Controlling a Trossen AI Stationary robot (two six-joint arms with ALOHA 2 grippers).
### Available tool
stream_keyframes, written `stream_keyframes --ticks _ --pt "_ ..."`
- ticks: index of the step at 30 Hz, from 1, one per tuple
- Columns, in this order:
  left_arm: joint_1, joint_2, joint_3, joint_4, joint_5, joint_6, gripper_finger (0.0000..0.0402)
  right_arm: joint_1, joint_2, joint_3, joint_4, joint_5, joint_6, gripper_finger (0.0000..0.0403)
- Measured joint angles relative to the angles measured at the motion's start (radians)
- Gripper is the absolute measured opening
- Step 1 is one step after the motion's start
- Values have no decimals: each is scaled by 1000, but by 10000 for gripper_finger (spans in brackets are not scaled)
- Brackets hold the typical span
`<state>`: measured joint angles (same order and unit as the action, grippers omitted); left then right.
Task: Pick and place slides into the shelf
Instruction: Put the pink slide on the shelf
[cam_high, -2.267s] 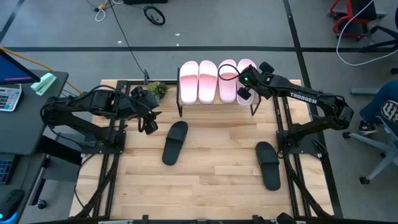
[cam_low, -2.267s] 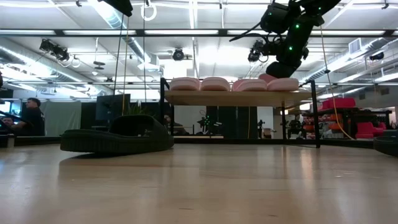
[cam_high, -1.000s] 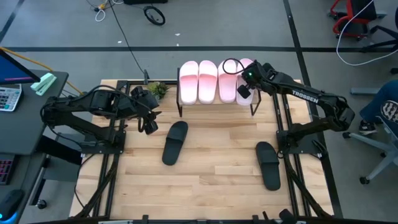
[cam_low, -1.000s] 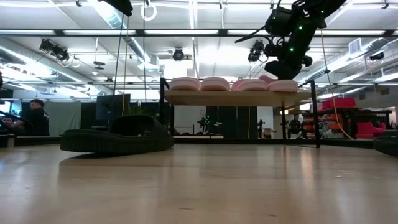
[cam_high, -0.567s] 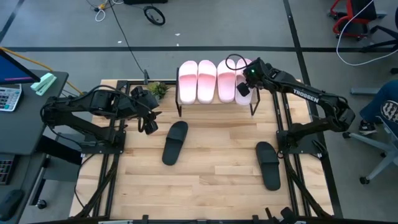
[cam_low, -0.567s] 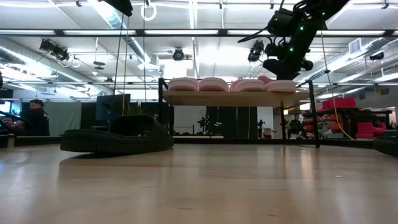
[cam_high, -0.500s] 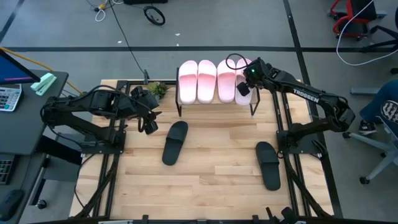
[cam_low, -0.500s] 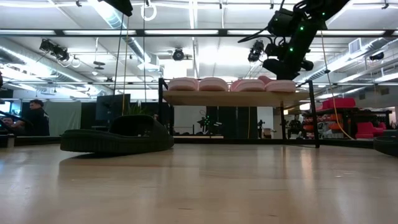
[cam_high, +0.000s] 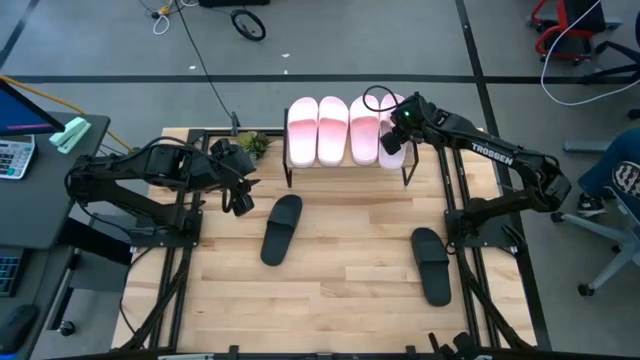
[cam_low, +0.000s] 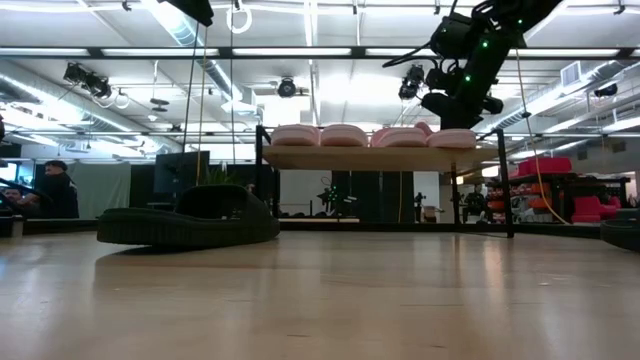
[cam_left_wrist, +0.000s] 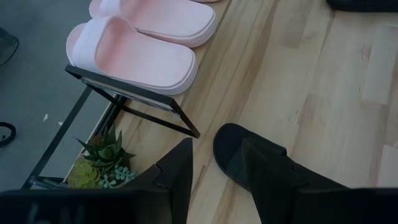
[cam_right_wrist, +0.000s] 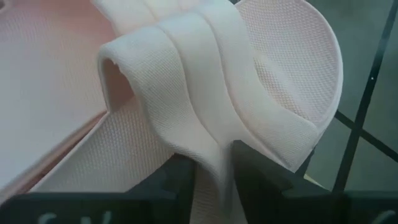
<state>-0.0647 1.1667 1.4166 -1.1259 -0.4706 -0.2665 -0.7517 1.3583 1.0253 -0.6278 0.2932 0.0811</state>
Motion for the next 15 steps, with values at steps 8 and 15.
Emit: stream_keyframes --ticks 8,15 --pt "0 0 0 0 0 0 142 20 -82 58 -24 -9 -3 129" --pt "0 0 0 0 0 0 135 27 -125 62 -34 -1 5 124"
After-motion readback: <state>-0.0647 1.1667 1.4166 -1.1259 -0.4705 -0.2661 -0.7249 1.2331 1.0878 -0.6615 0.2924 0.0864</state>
